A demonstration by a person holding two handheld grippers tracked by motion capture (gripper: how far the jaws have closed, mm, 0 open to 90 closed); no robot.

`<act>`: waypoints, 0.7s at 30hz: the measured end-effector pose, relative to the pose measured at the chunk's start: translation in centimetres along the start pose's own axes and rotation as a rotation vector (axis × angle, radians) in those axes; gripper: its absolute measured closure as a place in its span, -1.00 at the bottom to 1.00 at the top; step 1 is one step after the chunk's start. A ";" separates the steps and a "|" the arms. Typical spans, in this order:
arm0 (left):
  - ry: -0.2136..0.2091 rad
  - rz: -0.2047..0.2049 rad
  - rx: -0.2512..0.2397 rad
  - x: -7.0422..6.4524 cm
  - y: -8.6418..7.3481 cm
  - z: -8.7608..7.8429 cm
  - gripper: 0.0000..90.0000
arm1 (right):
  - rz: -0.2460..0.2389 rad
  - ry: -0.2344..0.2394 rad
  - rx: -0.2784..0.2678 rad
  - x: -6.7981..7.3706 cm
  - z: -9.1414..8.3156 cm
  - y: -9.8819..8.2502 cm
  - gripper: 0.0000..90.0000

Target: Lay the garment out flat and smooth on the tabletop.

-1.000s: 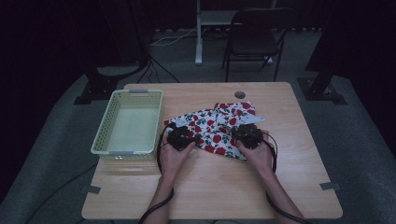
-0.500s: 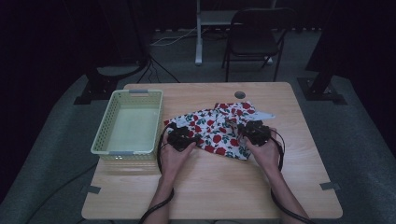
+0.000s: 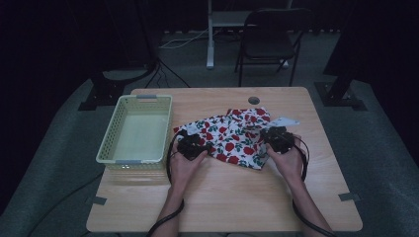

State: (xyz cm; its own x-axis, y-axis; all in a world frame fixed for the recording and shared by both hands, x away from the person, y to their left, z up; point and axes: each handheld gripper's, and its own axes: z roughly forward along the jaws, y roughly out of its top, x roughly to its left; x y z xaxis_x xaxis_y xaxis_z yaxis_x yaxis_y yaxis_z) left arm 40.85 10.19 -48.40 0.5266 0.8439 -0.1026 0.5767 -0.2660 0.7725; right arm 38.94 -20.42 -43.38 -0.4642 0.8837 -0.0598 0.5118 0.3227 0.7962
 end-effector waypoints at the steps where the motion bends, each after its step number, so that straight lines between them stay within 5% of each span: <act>1: 0.001 0.001 0.001 0.0 0.0 0.0 -0.05 | -0.008 -0.010 0.002 -0.1 -0.1 0.0 0.97; 21: 0.007 0.005 0.001 -0.1 0.0 0.0 -0.06 | -0.026 -0.093 0.024 -2.3 -1.6 -0.3 0.97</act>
State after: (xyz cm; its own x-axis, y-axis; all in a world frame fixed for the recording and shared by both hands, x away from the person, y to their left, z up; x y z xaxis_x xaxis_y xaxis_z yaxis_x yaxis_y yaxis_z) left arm 40.79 10.08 -48.41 0.5254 0.8456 -0.0946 0.5745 -0.2705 0.7725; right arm 38.73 -23.10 -42.51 -0.4087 0.9024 -0.1366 0.5183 0.3527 0.7791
